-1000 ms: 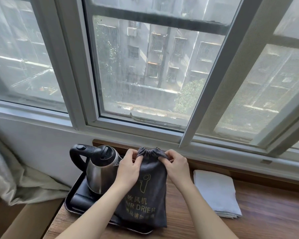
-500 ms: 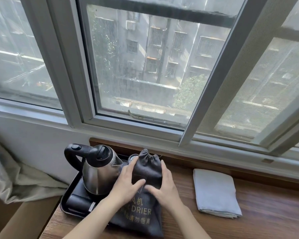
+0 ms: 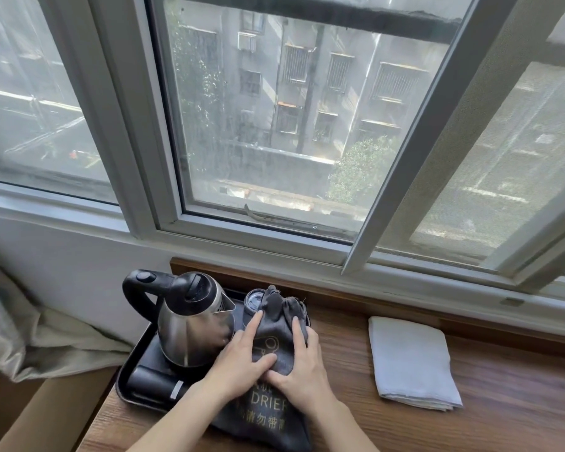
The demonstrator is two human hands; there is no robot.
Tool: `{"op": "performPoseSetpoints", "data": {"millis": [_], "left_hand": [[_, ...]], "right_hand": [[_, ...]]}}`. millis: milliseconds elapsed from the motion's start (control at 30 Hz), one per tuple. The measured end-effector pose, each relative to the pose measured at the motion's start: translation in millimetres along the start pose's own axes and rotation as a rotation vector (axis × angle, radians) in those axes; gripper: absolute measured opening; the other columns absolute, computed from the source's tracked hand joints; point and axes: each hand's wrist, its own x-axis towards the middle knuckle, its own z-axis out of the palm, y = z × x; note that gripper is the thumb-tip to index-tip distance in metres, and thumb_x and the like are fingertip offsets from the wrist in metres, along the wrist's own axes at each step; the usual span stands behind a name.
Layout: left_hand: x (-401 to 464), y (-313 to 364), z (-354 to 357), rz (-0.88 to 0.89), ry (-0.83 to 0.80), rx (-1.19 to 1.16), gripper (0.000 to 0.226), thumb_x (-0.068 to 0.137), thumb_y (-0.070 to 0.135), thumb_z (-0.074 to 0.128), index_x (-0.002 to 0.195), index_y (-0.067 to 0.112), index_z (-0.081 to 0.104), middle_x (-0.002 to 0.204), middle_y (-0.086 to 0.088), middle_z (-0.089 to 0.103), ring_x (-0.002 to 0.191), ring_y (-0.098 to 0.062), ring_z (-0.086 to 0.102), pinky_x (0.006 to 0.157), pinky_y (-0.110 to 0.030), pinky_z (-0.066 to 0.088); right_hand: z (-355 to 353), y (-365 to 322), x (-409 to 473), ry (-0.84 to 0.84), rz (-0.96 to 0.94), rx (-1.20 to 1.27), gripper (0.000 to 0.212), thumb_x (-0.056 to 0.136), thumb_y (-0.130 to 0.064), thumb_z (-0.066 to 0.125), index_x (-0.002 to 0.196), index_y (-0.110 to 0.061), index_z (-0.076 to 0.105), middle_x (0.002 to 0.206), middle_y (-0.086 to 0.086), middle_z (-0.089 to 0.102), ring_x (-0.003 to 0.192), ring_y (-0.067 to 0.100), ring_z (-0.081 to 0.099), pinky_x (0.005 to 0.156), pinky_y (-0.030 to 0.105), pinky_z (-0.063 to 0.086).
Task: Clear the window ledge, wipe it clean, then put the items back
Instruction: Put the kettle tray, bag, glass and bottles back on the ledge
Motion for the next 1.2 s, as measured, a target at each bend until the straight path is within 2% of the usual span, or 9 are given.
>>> {"op": "performPoseSetpoints", "data": {"millis": [267,467,667,733,833,933,1033,1133,1200], "left_hand": [[-1.2,0.5,1.7,-0.024,0.005,-0.001,0.091,0.084,0.051,0.062,0.153,0.043,0.003,0.136,0.0,0.045,0.133,-0.017,0.041,0.106,-0.027,0.033],[-7.2,0.7,1.1,-0.026,0.028,0.005,0.089,0.084,0.051,0.061,0.154,0.039,0.006,0.137,0.001,0.046,0.133,-0.017,0.042,0.107,-0.03,0.035],[-13.0,6.4,-4.5,0.016,0.042,0.027,0.091,0.084,0.051,0.061,0.154,0.036,0.006,0.142,0.001,0.038,0.134,-0.019,0.04,0.107,-0.031,0.036],[-16.1,6.0,-9.1,0.043,0.049,0.016,0.09,0.084,0.051,0.062,0.154,0.035,0.008,0.147,0.002,0.034,0.136,-0.018,0.038,0.108,-0.032,0.035],[-23.4,2.8,-19.0,0.095,0.061,-0.008,0.085,0.086,0.047,0.064,0.154,0.031,0.017,0.15,0.004,0.034,0.138,-0.013,0.035,0.11,-0.028,0.033],[-30.5,-2.3,-30.7,0.147,0.089,-0.033,0.075,0.088,0.041,0.066,0.151,0.028,0.028,0.144,0.01,0.039,0.135,-0.007,0.037,0.11,-0.022,0.029],[-40.8,-8.9,-44.3,0.151,0.091,-0.063,0.063,0.087,0.037,0.068,0.143,0.028,0.041,0.131,0.014,0.051,0.118,-0.004,0.052,0.104,-0.022,0.039],[-52.9,-23.9,-57.3,0.136,0.102,-0.045,0.047,0.081,0.046,0.068,0.125,0.034,0.057,0.104,0.019,0.063,0.094,0.003,0.061,0.092,-0.025,0.048],[-60.8,-39.5,-65.4,0.12,0.123,-0.034,0.045,0.071,0.059,0.062,0.113,0.043,0.059,0.094,0.018,0.066,0.09,0.005,0.062,0.088,-0.023,0.049]], "right_hand": [[-1.6,-0.4,1.1,-0.041,0.041,0.021,0.124,0.056,-0.074,0.06,0.158,-0.031,0.004,0.156,-0.002,0.012,0.147,0.017,0.018,0.119,0.034,0.026],[-1.0,-1.5,-2.9,-0.045,0.01,0.002,0.118,0.064,-0.067,0.073,0.158,-0.033,0.01,0.156,-0.008,0.018,0.145,0.013,0.022,0.119,0.028,0.024],[-7.4,-8.7,-10.1,0.001,0.001,0.005,0.117,0.064,-0.07,0.072,0.157,-0.033,0.011,0.156,-0.006,0.015,0.145,0.016,0.021,0.118,0.034,0.029],[-11.0,-12.7,-13.2,0.064,-0.034,-0.091,0.111,0.068,-0.07,0.068,0.157,-0.033,0.013,0.156,-0.004,0.012,0.146,0.017,0.015,0.117,0.035,0.029],[-13.3,-24.6,-18.1,0.138,-0.099,-0.289,0.104,0.075,-0.071,0.06,0.158,-0.027,0.014,0.161,0.002,0.003,0.15,0.02,-0.002,0.123,0.039,0.017],[-7.6,-41.1,-23.1,0.243,-0.209,-0.332,0.091,0.073,-0.066,0.059,0.15,-0.021,0.037,0.156,0.007,0.025,0.145,0.023,0.015,0.118,0.045,0.031],[1.3,-53.1,-25.0,0.295,-0.285,-0.361,0.079,0.066,-0.062,0.055,0.131,-0.018,0.057,0.14,0.008,0.047,0.132,0.024,0.035,0.099,0.043,0.049],[15.0,-60.9,-32.4,0.289,-0.363,-0.326,0.073,0.066,-0.062,0.058,0.125,-0.019,0.061,0.129,0.005,0.055,0.124,0.02,0.042,0.098,0.036,0.05],[29.4,-62.3,-37.0,0.268,-0.431,-0.302,0.068,0.066,-0.06,0.062,0.121,-0.02,0.06,0.122,0.001,0.056,0.117,0.018,0.046,0.101,0.028,0.045]]}}
